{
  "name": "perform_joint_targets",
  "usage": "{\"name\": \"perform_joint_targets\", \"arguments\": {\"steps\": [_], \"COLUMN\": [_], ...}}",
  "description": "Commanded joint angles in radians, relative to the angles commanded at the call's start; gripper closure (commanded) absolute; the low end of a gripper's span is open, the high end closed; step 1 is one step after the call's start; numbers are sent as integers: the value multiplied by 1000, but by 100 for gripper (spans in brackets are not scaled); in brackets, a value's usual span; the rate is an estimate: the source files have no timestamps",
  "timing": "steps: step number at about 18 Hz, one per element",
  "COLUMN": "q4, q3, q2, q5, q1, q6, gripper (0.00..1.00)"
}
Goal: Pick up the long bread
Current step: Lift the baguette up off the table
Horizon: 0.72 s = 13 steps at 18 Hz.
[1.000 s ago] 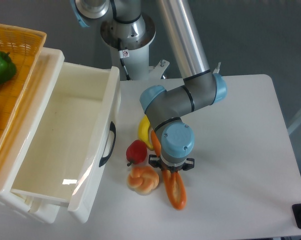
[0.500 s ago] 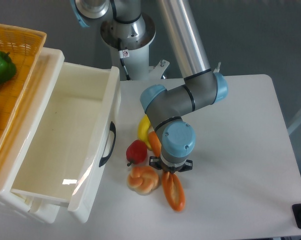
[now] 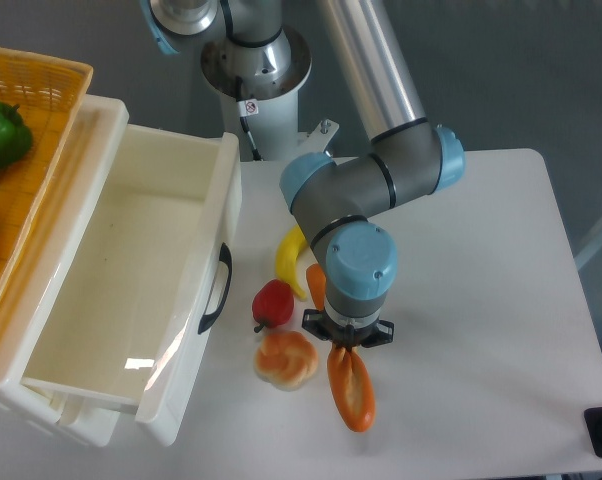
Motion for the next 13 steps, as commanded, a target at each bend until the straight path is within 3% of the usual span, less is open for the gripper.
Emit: {"name": "perform_joint_targets", "arguments": {"steps": [10,13], "q4": [-11,-37], "q3": [3,0], "q2": [89,103], "q5": [-49,-55], "q1": [-20,-19], "q6": [192,258], "gripper": [100,100]}}
